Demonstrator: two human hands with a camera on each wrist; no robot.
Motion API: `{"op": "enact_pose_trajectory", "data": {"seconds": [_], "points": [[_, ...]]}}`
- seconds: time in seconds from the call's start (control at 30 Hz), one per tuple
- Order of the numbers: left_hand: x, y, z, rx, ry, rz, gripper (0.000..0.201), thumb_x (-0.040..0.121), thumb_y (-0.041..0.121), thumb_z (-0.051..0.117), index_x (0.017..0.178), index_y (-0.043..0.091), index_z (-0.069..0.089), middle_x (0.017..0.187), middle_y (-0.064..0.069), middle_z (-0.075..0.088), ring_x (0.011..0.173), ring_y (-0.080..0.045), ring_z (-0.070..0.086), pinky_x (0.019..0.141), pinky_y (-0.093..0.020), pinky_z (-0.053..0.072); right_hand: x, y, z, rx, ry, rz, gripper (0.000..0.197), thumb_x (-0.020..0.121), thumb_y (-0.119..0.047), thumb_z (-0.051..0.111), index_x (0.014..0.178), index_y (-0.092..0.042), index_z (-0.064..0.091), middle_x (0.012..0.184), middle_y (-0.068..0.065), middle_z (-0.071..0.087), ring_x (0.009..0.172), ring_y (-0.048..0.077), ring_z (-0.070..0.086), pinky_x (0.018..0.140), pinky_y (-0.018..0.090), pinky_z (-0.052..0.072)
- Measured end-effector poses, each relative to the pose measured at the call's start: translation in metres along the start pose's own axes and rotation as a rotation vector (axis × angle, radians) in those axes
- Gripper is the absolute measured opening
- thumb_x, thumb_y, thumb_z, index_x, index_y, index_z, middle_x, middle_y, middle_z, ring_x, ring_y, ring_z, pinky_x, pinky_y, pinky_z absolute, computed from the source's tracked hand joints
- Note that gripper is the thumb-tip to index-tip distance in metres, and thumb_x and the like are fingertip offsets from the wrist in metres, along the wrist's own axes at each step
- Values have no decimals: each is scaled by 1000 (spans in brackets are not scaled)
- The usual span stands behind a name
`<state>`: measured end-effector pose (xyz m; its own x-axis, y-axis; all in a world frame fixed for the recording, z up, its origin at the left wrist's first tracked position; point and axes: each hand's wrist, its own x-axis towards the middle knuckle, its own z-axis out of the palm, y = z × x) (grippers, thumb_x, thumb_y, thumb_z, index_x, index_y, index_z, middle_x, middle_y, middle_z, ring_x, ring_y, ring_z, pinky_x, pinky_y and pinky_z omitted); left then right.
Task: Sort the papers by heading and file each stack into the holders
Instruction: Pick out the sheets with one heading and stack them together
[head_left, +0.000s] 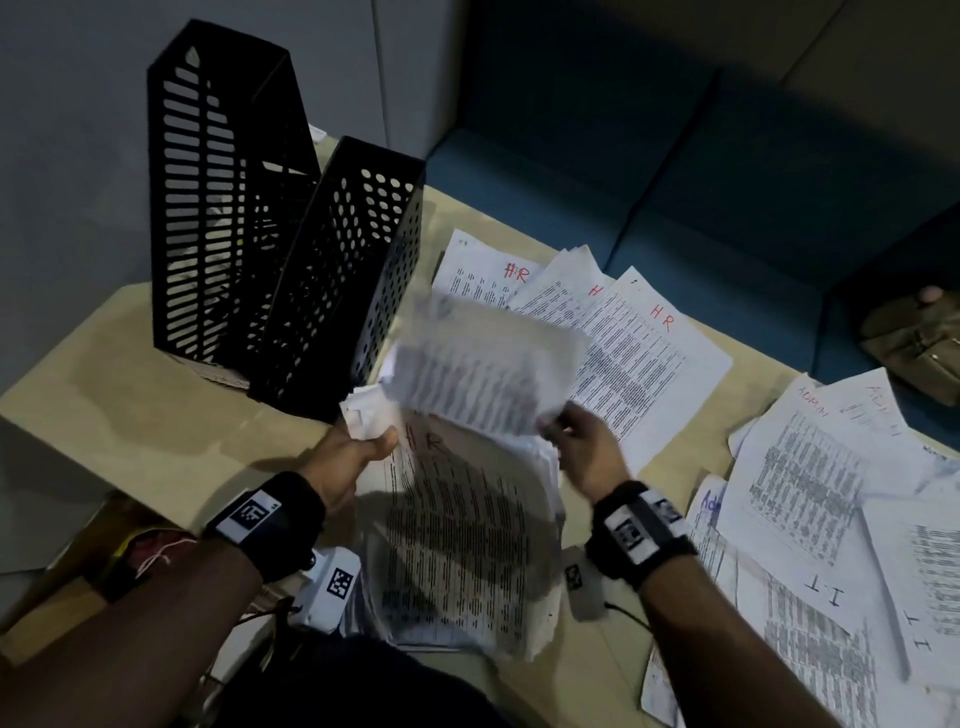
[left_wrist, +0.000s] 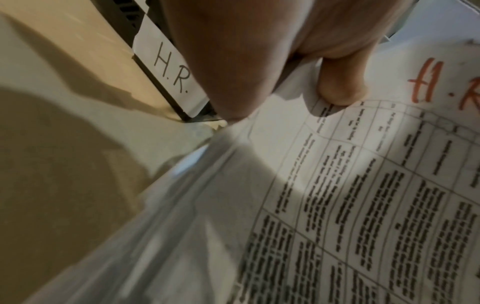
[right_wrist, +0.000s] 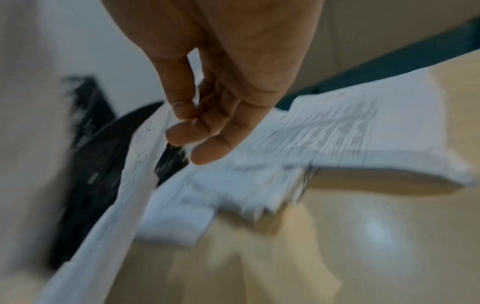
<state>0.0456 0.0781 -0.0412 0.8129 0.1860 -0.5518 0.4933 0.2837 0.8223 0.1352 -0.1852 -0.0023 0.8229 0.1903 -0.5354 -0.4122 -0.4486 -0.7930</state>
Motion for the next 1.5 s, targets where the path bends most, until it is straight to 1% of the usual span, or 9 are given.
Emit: {"op": "enact_pose_trajectory", "data": {"seconds": [0.17, 0.33, 0.43, 0.63, 0.87, 1.03, 1.17, 1.3, 1.5], "points": [[16, 13, 18, 120, 41, 64, 35, 88, 29, 65, 121, 17, 62, 120, -2, 67, 118, -21, 58, 106, -42, 40, 28, 6, -81, 26, 371, 173, 17, 98, -17, 47, 88, -4, 47, 84, 16, 56, 61, 23, 61, 55, 34, 53], [35, 11, 44, 395, 147, 104, 15, 89, 23, 65, 96, 10, 66, 65, 0, 61, 61, -20, 56, 53, -25, 40, 43, 27, -123, -397, 443, 364, 34, 97, -19, 44, 114, 7, 59, 119, 25, 60, 111, 39, 58, 94, 42, 46], [41, -2, 45, 432, 165, 59, 32, 89, 22, 65, 115, 4, 63, 94, -14, 69, 91, -33, 65, 72, -33, 48, 51, 39, -128, -370, 527, 498, 55, 89, -36, 53, 126, 4, 48, 131, 25, 52, 117, 41, 54, 98, 45, 46], [30, -18, 41, 511, 126, -56, 36, 85, 30, 71, 112, 8, 62, 93, -5, 69, 84, -24, 65, 65, -26, 45, 56, 30, -92, -252, 613, 609, 105, 82, -52, 66, 147, -1, 2, 153, 23, 18, 137, 39, 31, 107, 43, 32], [11, -33, 27, 418, 21, -83, 31, 89, 20, 67, 117, 10, 61, 103, -1, 72, 96, -19, 68, 77, -29, 51, 68, 37, -82, 6, 668, 508, 61, 91, -12, 55, 141, -2, 22, 138, 22, 45, 122, 36, 50, 98, 41, 46], [7, -27, 21, 400, 65, -31, 35, 89, 30, 62, 120, 15, 62, 106, 0, 72, 102, -21, 67, 93, -42, 51, 40, 36, -117, 26, 849, 223, 45, 87, -26, 64, 126, -8, 51, 122, 18, 61, 107, 37, 61, 91, 46, 52], [9, -16, 27, 410, 97, -10, 30, 94, 28, 58, 121, 16, 62, 111, 1, 70, 106, -20, 65, 96, -40, 48, 3, 18, -147, 153, 933, -1, 33, 84, -22, 67, 113, -10, 61, 94, 10, 67, 63, 20, 63, 50, 23, 53], [12, -6, 36, 463, 99, 18, 35, 97, 30, 54, 125, 10, 60, 116, -4, 66, 108, -22, 60, 92, -30, 43, -18, 15, -129, 126, 805, -61, 43, 82, -20, 71, 121, -8, 56, 103, 13, 67, 86, 23, 64, 74, 29, 48], [14, -1, 43, 347, 138, -12, 46, 97, 45, 46, 128, 14, 59, 127, -11, 63, 118, -29, 57, 94, -33, 41, -31, 52, -32, -103, 444, 69, 43, 91, -27, 62, 130, -10, 52, 123, 18, 61, 104, 25, 60, 85, 27, 43]]}}
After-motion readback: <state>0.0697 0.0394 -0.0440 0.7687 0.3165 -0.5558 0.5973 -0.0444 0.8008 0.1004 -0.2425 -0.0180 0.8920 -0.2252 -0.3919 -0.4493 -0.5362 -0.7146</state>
